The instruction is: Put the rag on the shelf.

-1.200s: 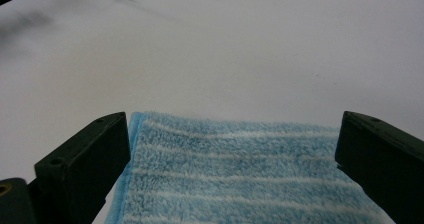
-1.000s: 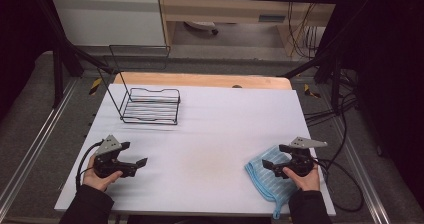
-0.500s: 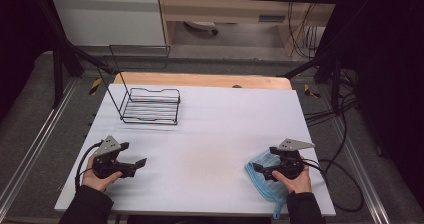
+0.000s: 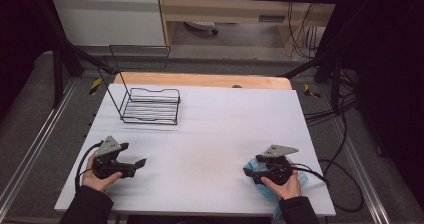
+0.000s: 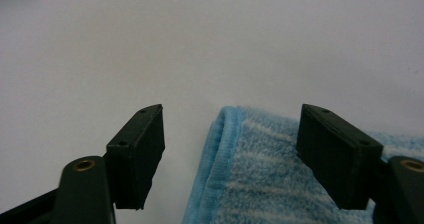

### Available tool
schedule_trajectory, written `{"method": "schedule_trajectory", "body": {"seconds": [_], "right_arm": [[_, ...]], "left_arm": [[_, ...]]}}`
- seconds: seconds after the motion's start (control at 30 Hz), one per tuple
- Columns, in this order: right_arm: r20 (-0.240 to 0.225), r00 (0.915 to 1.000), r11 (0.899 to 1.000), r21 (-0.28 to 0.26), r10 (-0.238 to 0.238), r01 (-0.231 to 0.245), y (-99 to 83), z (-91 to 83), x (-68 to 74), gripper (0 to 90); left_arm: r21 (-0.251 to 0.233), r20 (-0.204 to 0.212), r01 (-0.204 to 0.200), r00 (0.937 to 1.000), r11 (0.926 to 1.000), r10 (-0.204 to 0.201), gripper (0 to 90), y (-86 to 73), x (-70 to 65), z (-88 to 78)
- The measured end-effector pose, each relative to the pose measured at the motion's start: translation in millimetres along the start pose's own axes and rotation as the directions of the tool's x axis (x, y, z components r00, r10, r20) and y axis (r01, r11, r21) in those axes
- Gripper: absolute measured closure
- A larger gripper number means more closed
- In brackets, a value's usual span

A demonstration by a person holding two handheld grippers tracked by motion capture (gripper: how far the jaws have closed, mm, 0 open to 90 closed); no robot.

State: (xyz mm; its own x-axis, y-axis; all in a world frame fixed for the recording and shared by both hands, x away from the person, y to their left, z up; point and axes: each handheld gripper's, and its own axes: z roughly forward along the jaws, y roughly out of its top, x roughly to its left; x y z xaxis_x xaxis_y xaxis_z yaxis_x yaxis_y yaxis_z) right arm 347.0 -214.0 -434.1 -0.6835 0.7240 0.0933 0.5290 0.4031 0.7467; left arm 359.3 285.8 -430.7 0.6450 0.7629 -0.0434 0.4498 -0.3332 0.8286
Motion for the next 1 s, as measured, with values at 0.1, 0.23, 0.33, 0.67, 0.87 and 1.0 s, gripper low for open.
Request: {"method": "schedule_trajectory", "body": {"seconds": [0.1,0.23,0.33,0.67,0.87,1.0], "right_arm": [[0.014,0.9999,1.000,0.025,-0.010,0.009,-1.3,3.0,0.9,40.7],[0.057,0.9971,0.997,0.061,-0.052,0.048,-2.0,10.2,4.7,52.0],[0.080,0.9937,0.994,0.079,-0.078,0.072,-2.4,13.9,7.2,53.6],[0.145,0.9792,0.986,0.112,-0.142,0.126,0.4,15.9,12.3,75.0],[0.147,0.9832,0.991,0.090,-0.109,0.097,4.3,10.6,9.8,80.6],[0.118,0.9906,0.997,0.047,-0.069,0.064,9.4,4.6,9.1,81.0]], "left_arm": [[0.003,0.001,-0.002,1.0000,1.0000,0.002,8.0,0.0,-0.5,0.4],[0.011,-0.003,-0.009,1.0000,0.9999,0.009,8.2,-0.3,-1.0,0.9],[0.014,-0.004,-0.010,0.9999,0.9999,0.010,8.5,-0.4,-1.0,1.4],[0.014,-0.004,-0.012,0.9999,0.9998,0.012,9.1,-0.1,-1.5,1.3],[0.014,-0.006,-0.012,0.9999,0.9998,0.012,9.3,0.0,-1.1,0.9],[0.012,-0.008,-0.011,0.9999,0.9999,0.011,9.5,0.2,-0.8,1.4]]}}
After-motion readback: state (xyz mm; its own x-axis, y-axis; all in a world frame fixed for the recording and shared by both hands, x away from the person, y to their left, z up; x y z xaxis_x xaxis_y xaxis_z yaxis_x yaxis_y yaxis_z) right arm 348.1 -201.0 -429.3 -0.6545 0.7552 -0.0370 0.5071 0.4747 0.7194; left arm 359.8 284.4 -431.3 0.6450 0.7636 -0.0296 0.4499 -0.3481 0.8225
